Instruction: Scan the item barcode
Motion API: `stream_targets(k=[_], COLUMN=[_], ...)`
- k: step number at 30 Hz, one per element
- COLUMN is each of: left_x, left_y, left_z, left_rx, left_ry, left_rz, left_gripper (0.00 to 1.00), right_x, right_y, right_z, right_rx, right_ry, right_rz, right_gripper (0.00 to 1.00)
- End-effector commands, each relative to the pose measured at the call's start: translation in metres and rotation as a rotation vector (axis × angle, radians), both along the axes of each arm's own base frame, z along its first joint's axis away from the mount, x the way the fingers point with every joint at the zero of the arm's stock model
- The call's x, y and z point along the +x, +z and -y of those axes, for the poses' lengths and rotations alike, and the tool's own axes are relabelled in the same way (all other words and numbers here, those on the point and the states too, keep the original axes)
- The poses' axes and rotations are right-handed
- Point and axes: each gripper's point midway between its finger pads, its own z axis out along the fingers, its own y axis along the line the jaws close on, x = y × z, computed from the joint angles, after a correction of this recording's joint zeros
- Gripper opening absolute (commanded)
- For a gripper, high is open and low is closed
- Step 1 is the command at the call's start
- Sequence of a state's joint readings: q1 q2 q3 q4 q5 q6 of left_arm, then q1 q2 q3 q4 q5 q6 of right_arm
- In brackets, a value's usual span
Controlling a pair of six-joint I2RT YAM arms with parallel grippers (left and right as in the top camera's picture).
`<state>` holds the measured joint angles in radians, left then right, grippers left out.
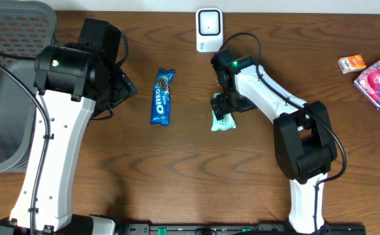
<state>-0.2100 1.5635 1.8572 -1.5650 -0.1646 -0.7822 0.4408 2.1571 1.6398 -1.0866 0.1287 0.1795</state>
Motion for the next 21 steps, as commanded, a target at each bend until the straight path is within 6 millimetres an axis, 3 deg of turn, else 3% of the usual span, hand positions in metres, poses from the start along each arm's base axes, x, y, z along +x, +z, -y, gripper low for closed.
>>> stream_targets(k=[1,6,10,11,15,21], left_x=[-0.001,-0.001,-0.001,-0.001,-0.001,-0.001], left_y=[0.0,0.0,0.0,0.0,0.0,0.0], left_z=[-0.004,-0.004,-0.004,-0.004,-0.004,-0.004], left_rx=[0.019,0.019,0.019,0.019,0.019,0.019], left_ry=[0.011,0.011,0.011,0.011,0.011,0.011], left_rz=[-0.002,-0.003,-0.002,-0.002,-0.002,-0.003], left_gripper=[0.98,0.98,0.98,0.98,0.98,0.98], right_x=[0.019,0.029,0.019,0.016,0.0,-0.005], right_y=[0.025,0.077,0.093,0.093,0.084,0.048], right_z=[-0.001,-0.021,-0.048,-0.055,-0.076,-0.085], right_rx=[-0.02,0.049,0.143,0.163,0.213,0.163], right_ry=[-0.025,-0.004,0.036,0.045,0.082,0.083], right_rz=[0.082,0.167,0.168,0.156,0.1,0.09], right_gripper=[0.99,0.99,0.99,0.97,0.71,0.73])
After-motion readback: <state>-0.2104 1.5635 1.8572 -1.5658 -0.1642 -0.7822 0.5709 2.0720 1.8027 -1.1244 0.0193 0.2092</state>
